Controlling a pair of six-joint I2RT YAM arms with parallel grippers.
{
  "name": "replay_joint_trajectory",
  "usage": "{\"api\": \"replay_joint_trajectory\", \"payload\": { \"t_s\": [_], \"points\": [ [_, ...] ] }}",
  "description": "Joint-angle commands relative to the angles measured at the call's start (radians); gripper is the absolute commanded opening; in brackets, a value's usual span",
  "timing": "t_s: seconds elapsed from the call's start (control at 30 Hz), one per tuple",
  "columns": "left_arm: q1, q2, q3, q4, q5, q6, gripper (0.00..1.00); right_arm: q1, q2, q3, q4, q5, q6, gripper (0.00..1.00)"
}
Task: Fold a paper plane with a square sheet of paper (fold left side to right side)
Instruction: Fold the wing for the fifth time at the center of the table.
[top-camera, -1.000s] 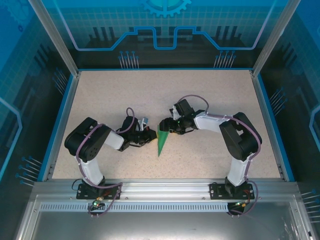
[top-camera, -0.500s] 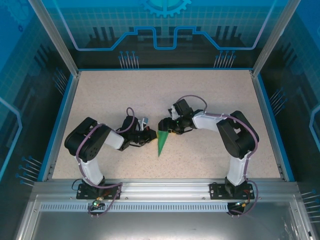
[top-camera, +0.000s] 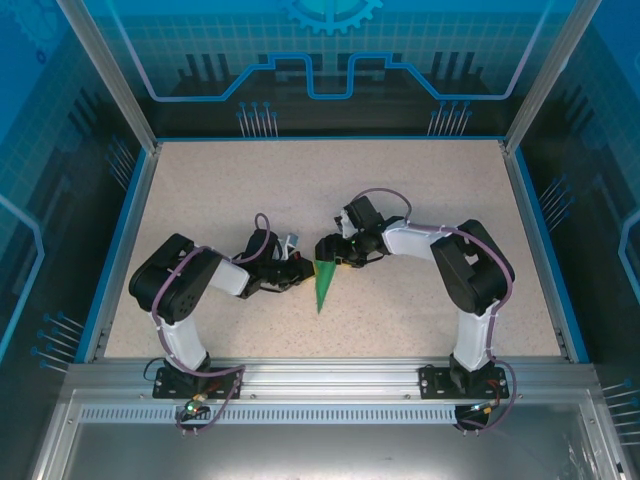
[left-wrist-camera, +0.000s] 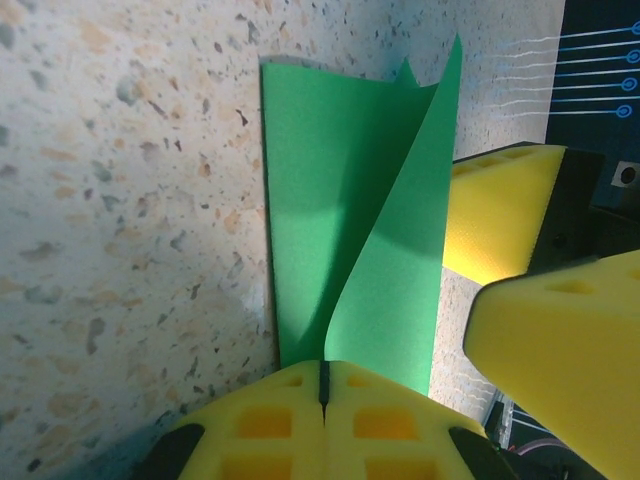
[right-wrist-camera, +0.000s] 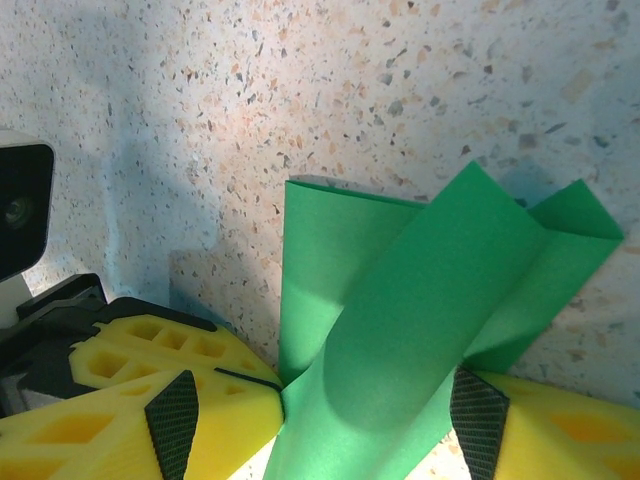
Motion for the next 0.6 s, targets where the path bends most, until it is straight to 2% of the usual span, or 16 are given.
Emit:
{"api": "replay_joint_trajectory", "payload": {
  "t_s": [0.0, 0.4, 0.57],
  "points": [
    [0.004, 0.003, 0.034, -0.017, -0.043, 0.036, 0.00, 0.005, 0.041, 0.007, -0.068, 0.042, -0.024, 0.72],
    [0.004, -0.108, 0.010, -0.073, -0.051, 0.061, 0.00, 0.006, 0.050, 0.010, -0.077, 0.040, -0.028, 0.72],
    [0.005, -0.108, 0.017, -0.099, -0.057, 0.074, 0.00, 0.006, 0.048, 0.012, -0.076, 0.037, -0.028, 0.72]
  ]
}}
